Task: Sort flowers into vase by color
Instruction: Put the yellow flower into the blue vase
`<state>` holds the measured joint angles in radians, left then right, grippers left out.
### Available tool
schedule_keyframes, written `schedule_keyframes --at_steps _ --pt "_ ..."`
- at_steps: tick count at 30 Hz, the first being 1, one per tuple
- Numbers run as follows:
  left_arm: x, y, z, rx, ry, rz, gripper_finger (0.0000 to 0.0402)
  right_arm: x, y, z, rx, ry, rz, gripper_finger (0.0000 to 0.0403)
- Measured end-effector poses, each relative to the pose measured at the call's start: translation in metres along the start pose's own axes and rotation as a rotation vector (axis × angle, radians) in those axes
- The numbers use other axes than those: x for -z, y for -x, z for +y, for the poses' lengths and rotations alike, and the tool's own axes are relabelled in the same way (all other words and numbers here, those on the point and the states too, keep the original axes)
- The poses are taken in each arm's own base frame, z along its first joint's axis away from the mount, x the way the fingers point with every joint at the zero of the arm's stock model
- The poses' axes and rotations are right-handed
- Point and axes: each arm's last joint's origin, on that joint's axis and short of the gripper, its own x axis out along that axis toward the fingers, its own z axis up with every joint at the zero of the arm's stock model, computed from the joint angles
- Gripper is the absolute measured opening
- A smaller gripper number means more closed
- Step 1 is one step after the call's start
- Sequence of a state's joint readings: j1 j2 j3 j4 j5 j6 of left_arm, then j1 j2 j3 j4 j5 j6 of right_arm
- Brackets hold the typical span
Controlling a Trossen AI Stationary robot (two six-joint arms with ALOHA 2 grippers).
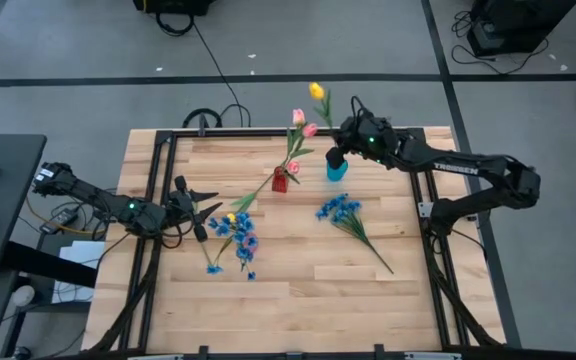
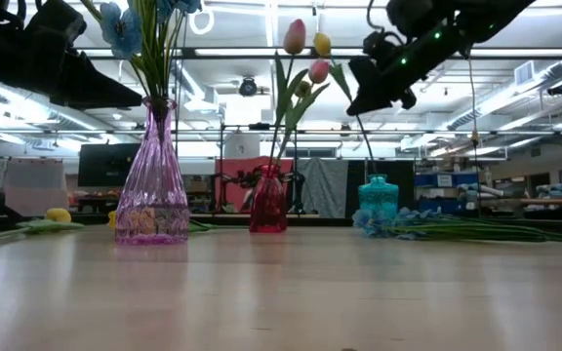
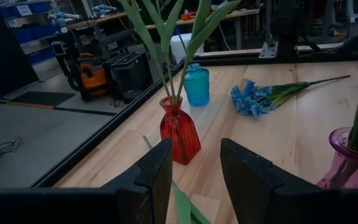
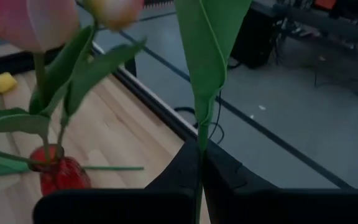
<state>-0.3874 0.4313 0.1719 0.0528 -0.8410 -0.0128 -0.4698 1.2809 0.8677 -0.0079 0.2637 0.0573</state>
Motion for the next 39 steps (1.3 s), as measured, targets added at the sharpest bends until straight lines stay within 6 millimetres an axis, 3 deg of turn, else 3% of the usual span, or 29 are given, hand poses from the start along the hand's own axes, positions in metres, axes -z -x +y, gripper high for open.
schedule_keyframes --at_steps 7,14,27,39 --pt "0.001 0.000 0.000 0.000 0.003 0.008 0.0142 0.012 -0.015 0.005 -0.010 -0.009 0.068 0.0021" --pt "0.003 0.000 0.000 0.008 0.021 0.022 0.0142 0.027 -0.014 0.007 -0.020 -0.022 0.216 0.0050" --pt "0.006 0.000 0.000 -0.010 0.052 0.049 0.0142 0.025 0.037 0.018 -0.068 -0.071 0.294 0.0096" --pt "0.033 0.001 0.009 -0.118 0.301 0.245 0.0142 0.033 0.076 0.049 -0.048 -0.111 0.309 0.0094"
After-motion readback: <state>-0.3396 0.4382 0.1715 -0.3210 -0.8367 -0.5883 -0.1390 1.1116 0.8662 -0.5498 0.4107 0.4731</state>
